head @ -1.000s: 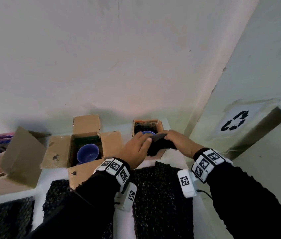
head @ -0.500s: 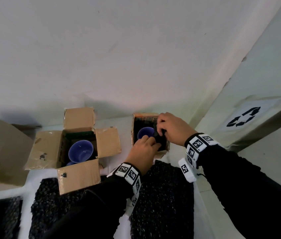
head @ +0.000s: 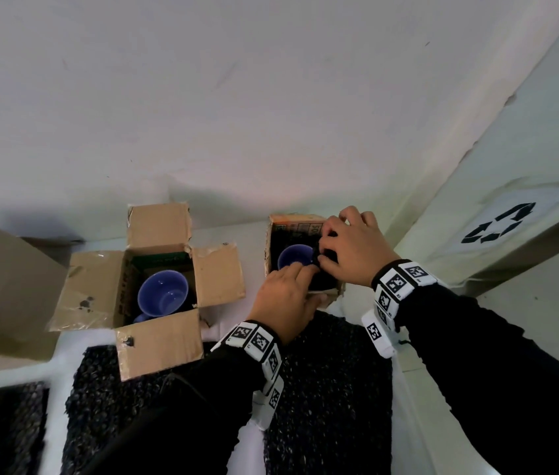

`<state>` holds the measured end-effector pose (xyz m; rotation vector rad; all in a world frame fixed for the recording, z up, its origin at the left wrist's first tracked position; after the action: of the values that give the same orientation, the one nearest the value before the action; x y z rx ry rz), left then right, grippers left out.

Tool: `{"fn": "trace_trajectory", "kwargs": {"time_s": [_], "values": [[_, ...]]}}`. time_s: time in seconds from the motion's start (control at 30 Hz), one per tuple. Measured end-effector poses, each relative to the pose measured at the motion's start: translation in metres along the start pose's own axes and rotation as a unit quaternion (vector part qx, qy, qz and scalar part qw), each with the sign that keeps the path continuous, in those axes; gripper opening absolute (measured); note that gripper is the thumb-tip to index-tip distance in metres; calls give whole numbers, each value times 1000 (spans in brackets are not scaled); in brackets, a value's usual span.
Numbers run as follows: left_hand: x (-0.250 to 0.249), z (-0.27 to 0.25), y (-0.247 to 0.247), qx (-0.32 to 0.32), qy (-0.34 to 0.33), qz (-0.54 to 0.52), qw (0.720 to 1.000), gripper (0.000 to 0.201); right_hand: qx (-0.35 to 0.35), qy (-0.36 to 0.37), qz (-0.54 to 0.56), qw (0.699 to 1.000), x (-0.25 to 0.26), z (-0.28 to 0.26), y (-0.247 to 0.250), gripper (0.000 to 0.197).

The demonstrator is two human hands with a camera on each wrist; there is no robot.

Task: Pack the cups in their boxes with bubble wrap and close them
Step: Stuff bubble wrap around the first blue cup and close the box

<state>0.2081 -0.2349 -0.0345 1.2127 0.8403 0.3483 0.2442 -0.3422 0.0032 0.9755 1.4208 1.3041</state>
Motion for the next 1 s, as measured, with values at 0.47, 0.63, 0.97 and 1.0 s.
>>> {"fn": "trace_trajectory", "kwargs": {"time_s": [0.47,0.63,0.97,1.0], "values": [[-10,-7,-4,-55,-115,135,983,35,9,-72,61,996,-5,-2,-4,18],[-11,-8,-3,-50,-116,164,978,42,16,-63,50,997,-10,-7,-9,38],[2,-3,5,-79,-74,89,990,24,31,-102,110,988,-6,-4,-9,26],[2,-3,4,-80,-76,102,989,23,31,-93,91,991,-5,-5,-8,22]]}}
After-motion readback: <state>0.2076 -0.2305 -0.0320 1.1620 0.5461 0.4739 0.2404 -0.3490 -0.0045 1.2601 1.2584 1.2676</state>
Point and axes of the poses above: each hand's wrist, its own z-axis towards the middle knuckle, its own y-axis out of the back of the hand, x = y × z, the point moved 9 cm from there along z, towards the middle knuckle, and after that the axes turned 2 degrees about x, right-handed, at the moved point
